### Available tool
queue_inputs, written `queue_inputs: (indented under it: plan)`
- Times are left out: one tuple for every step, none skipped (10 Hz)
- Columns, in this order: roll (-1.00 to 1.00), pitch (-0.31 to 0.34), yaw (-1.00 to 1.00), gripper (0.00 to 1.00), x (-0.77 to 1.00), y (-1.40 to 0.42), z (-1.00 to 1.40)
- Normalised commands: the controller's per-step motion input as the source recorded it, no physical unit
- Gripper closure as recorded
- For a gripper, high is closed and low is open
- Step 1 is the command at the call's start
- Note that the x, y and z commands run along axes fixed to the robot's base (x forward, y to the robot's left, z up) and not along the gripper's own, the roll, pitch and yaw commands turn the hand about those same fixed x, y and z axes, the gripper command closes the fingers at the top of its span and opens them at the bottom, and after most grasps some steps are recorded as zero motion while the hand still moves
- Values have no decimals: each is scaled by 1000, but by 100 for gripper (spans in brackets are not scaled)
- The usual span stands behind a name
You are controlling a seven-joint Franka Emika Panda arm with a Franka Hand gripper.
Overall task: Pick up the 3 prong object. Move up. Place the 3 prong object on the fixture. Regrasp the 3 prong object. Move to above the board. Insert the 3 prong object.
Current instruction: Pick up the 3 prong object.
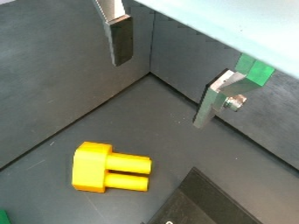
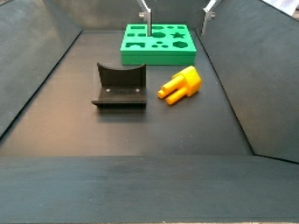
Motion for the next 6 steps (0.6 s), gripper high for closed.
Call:
queue_inputs:
  plan:
    - [0, -10, 0, 0, 0, 0, 0]
    - [0, -24, -11, 0, -191, 0, -6]
    - [31, 7, -194, 0, -97, -191, -349]
    - [24, 0, -463, 0, -394, -420, -394]
    - [0, 13, -494, 0, -354, -431, -394]
    - [-24, -23, -397, 0, -311, -374, -500]
